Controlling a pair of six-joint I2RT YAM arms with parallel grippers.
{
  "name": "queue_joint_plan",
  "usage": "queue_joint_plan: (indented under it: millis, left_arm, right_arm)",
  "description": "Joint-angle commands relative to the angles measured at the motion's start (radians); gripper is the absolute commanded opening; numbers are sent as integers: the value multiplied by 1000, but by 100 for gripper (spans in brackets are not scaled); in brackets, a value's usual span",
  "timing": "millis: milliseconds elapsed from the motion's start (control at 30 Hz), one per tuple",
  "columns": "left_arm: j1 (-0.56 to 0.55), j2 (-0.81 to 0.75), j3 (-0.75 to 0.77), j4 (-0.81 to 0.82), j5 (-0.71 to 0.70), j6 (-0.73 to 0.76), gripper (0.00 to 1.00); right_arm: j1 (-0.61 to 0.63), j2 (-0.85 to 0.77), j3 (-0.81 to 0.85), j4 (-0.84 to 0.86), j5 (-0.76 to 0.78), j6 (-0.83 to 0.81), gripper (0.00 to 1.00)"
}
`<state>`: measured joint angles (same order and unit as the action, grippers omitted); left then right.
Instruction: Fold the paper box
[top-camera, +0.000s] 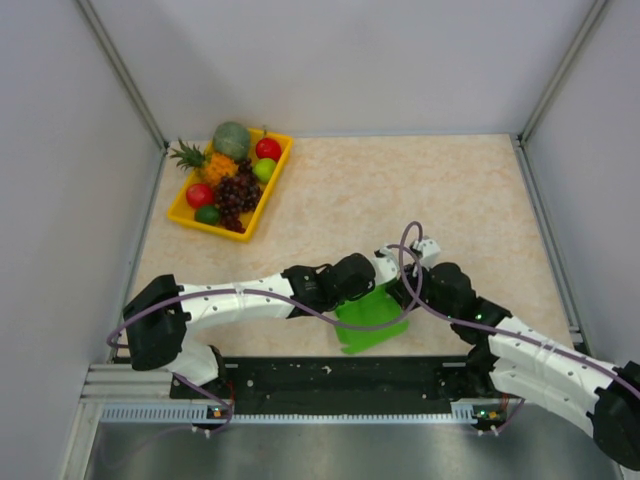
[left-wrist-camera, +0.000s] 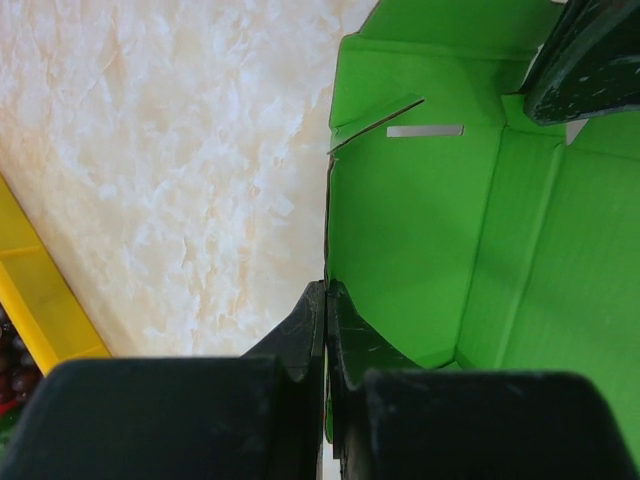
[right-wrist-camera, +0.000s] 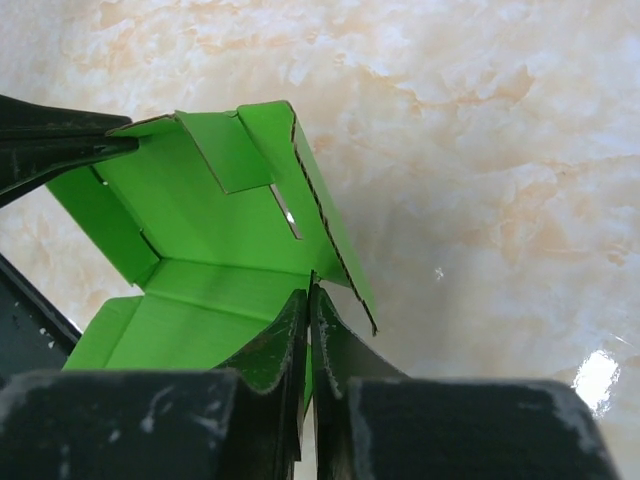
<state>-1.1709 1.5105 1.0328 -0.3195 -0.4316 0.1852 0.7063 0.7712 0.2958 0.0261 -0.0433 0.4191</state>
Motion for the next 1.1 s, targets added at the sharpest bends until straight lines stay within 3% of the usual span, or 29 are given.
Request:
queue_joint_plan:
  millis: [0, 267, 567, 967, 1033, 1067]
  left_arm:
    - [2, -16, 41, 14, 33, -3, 0]
    - [2, -35, -19, 83, 111, 8, 0]
    - [2, -46, -74, 140, 117, 3, 0]
    - [1, -58, -85, 151, 111, -15, 0]
    - [2, -62, -106, 161, 94, -13, 0]
    - [2, -62, -112, 160, 90, -9, 0]
  right_arm:
    - [39, 46, 49, 43, 20, -20, 0]
    - [67, 80, 86, 38, 37, -62, 0]
    - [84, 184, 77, 152, 6, -74, 0]
    - [102, 261, 98, 169, -55, -46, 0]
    - [102, 225, 98, 150, -66, -23, 5]
    - [99, 205, 98, 144, -73, -17, 16]
